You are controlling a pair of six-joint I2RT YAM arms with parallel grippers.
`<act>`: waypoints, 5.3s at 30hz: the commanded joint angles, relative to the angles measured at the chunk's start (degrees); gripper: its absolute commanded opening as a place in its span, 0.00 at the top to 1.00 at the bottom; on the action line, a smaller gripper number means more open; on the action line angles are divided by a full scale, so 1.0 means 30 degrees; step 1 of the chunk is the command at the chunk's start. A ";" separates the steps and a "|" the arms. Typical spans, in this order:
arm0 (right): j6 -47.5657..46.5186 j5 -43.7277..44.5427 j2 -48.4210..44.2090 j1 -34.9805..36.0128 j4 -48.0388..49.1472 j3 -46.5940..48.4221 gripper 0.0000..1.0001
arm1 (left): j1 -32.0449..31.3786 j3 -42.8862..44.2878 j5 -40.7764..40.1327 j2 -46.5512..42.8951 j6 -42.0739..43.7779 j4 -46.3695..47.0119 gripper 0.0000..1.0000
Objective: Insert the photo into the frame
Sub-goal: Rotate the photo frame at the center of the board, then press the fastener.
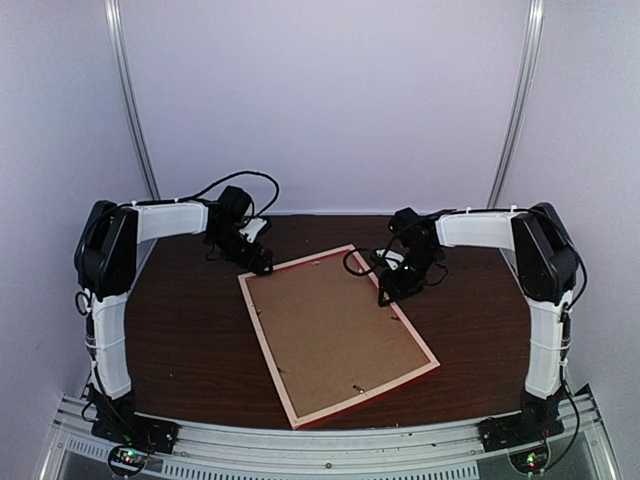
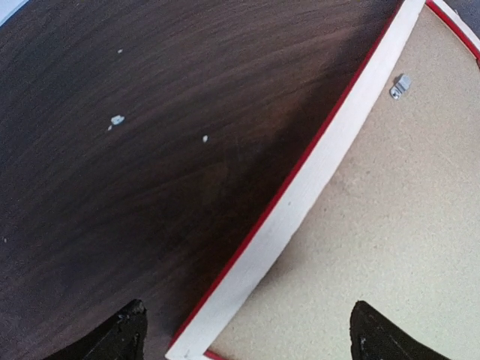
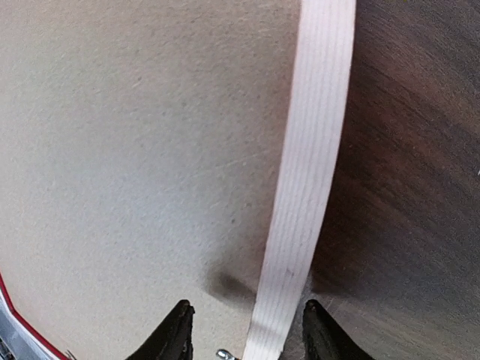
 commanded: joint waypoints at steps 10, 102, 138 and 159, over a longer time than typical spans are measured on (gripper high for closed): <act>0.2407 -0.0653 -0.5979 -0.0131 0.1861 -0.4802 0.39 | 0.0107 0.4799 0.1603 0.4222 0.2845 -0.2079 0.19; 0.8822 0.1614 -0.9135 0.0939 0.5169 -1.2031 0.30 | -0.1580 -1.0191 -0.0896 -0.6444 -0.5554 0.0203 0.53; 0.5581 0.1777 -0.6852 0.2410 0.2057 -1.0152 0.50 | -0.1592 -1.1842 -0.1067 -0.7187 -0.7061 0.1152 0.65; 0.4034 0.1494 -0.6106 0.1512 0.1148 -0.9214 0.73 | -0.1592 -1.1568 -0.1119 -0.7300 -0.6989 0.0845 0.65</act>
